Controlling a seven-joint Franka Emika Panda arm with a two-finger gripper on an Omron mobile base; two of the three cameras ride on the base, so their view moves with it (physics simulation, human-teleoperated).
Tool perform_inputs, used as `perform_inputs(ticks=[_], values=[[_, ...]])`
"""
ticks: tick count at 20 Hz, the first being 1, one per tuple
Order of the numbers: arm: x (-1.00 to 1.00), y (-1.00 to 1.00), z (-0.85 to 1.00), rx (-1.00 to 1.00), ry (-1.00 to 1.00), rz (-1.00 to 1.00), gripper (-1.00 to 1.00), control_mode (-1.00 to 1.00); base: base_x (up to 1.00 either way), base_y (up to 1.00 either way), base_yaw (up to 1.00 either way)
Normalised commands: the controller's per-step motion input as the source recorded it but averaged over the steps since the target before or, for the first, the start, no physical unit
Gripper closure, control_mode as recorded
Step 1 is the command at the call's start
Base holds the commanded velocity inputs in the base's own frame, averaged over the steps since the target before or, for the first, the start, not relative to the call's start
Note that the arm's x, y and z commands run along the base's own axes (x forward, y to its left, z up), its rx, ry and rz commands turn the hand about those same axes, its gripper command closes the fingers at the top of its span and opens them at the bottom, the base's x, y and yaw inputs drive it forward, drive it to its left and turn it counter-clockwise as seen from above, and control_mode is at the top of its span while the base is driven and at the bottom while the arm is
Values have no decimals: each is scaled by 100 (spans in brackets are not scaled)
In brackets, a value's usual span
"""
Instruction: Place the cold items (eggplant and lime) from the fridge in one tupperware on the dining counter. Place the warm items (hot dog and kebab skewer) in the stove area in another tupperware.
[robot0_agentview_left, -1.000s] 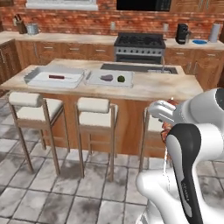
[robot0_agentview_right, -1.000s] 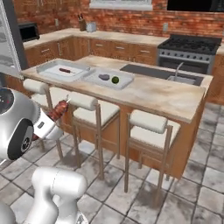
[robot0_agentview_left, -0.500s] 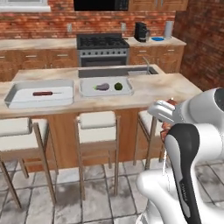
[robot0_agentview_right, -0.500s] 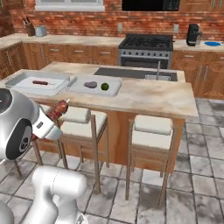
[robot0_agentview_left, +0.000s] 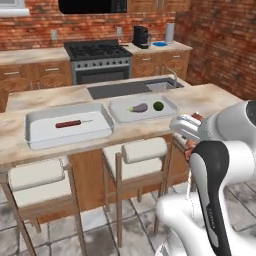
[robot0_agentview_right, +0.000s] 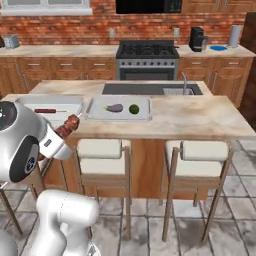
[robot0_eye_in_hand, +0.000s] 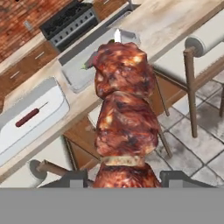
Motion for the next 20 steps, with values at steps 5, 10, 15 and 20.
perform_inputs(ticks=[5, 10, 15, 20], values=[[0, 0, 0, 0, 0, 0, 100, 100, 42, 100, -23], [0, 0, 0, 0, 0, 0, 100, 100, 58, 73, 2], [0, 0, 0, 0, 0, 0, 100, 100, 56, 47, 3], [34, 29, 0, 0, 5, 0, 100, -100, 42, 32, 0]])
